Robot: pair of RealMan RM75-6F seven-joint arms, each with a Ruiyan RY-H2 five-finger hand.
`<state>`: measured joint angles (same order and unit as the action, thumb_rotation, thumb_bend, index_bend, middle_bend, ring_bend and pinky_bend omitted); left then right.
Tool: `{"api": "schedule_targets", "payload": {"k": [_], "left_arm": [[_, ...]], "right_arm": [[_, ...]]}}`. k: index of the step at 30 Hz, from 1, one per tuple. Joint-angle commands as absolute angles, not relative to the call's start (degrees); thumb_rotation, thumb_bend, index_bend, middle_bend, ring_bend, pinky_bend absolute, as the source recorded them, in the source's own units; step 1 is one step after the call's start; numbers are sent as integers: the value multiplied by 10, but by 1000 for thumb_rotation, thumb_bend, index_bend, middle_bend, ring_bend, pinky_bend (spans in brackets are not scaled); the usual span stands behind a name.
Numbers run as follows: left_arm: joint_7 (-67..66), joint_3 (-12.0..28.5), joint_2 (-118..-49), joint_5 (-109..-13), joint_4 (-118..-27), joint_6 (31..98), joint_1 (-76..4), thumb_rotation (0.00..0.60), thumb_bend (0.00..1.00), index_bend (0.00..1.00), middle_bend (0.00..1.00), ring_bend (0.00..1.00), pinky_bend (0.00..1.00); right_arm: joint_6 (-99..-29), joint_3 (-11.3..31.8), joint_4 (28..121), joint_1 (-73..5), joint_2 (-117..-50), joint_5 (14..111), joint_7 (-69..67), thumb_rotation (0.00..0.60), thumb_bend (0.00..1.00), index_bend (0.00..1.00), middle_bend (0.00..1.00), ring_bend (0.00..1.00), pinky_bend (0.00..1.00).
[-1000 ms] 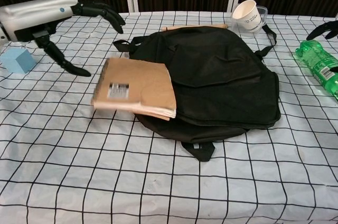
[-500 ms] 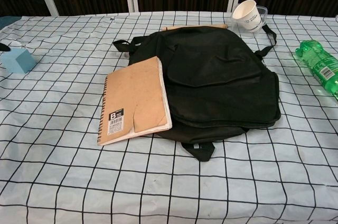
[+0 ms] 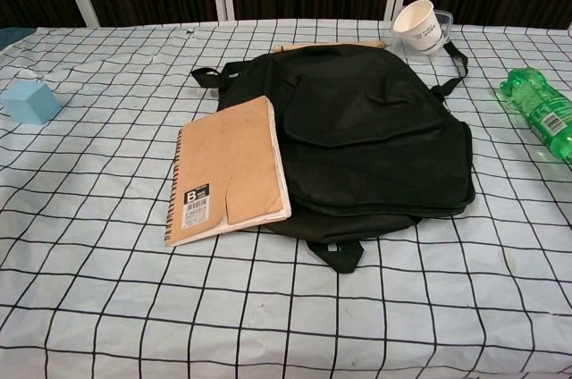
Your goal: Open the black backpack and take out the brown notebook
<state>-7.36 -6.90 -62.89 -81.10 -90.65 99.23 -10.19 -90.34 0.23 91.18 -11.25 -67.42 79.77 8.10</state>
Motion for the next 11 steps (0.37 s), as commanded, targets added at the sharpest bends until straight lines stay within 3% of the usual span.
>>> {"api": "schedule_targets", "payload": {"k": [1, 11], "left_arm": [[-46, -84, -608, -787, -929, 986, -69, 600, 66, 209, 109, 0, 0], [-30, -58, -618, -812, -905, 982, -55, 600, 65, 205, 86, 0, 0]], "right_arm": [[-965, -22, 896, -64, -707, 844, 116, 600, 255, 120, 51, 73, 86], [-968, -27, 906, -43, -704, 872, 139, 600, 255, 87, 27, 67, 86]]}}
